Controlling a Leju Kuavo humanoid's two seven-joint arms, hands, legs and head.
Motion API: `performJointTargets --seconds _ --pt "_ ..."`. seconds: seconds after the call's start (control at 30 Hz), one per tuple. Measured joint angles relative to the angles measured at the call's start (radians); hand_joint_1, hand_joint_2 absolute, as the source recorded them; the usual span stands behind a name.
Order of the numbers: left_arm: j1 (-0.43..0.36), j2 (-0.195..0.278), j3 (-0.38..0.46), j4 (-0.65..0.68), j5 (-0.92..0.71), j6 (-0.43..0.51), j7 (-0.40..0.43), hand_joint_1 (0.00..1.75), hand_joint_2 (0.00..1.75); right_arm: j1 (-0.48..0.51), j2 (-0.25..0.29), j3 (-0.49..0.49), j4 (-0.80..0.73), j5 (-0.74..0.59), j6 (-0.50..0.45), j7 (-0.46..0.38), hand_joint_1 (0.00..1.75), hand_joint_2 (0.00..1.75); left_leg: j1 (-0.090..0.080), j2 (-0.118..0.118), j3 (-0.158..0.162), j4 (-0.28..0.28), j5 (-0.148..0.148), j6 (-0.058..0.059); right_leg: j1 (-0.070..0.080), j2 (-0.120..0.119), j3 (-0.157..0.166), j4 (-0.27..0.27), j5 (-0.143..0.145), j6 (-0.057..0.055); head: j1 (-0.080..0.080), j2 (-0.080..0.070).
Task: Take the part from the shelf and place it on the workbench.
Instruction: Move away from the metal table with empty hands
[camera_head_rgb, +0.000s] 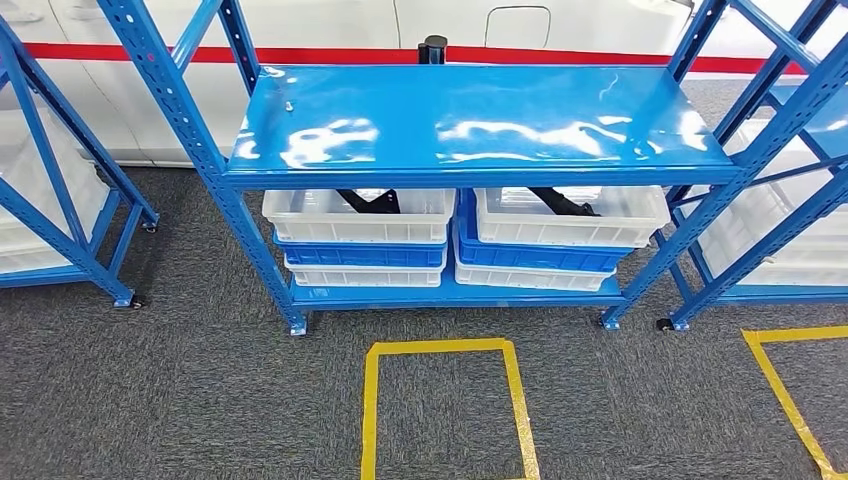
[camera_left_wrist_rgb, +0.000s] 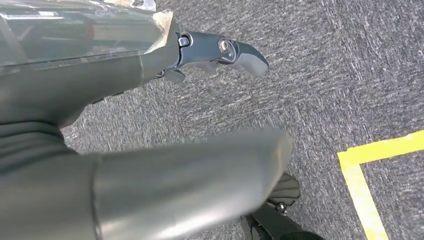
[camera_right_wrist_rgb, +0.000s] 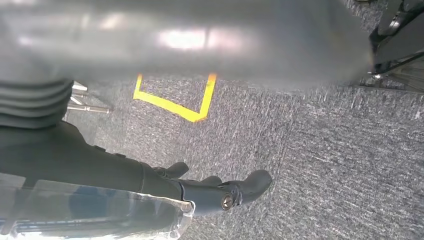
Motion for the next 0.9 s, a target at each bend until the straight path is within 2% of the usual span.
performJointTargets --seconds 0.1,0.13,0.23,0.27,0.9 --pt "0.002 0.0 0.005 0.0 -0.007 -0.01 0.003 0.0 1.75 0.002 0.001 -0.003 -0.001 -0.005 0.004 -0.006 0.0 1.75 0.002 0.0 0.0 0.0 -0.001 0.0 0.002 0.0 0.0 0.0 -0.001 0.002 0.0 0.0" --pt "0.005 -0.001 0.013 -0.002 -0.017 -0.015 0.008 0.0 1.31 0.004 0.002 -0.009 -0.003 -0.004 0.008 -0.007 0.0 1.75 0.003 0.0 0.0 0.0 -0.001 -0.001 0.003 0.0 0.0 0.0 -0.001 0.002 0.0 0.0" --pt "0.02 -0.005 0.065 -0.01 -0.065 -0.036 0.028 0.0 0.0 0.016 0.008 -0.045 -0.015 0.009 0.025 -0.009 0.0 0.44 0.005 0.0 0.0 0.0 -0.001 -0.002 0.006 0.0 -0.001 0.001 -0.001 0.002 0.0 0.0" --pt "0.025 -0.006 0.086 -0.013 -0.085 -0.044 0.036 0.0 0.0 0.021 0.009 -0.059 -0.019 0.016 0.031 -0.009 0.0 0.0 0.006 0.0 0.0 -0.001 -0.001 -0.002 0.006 0.0 -0.001 0.001 -0.001 0.002 0.0 0.0" --pt "0.127 -0.028 0.505 -0.105 -0.454 -0.202 0.178 0.0 0.0 0.106 0.045 -0.38 -0.123 0.167 0.126 -0.024 0.0 0.0 0.008 0.0 0.0 -0.001 -0.002 -0.002 0.008 0.0 -0.001 0.002 -0.001 0.001 0.0 0.0"
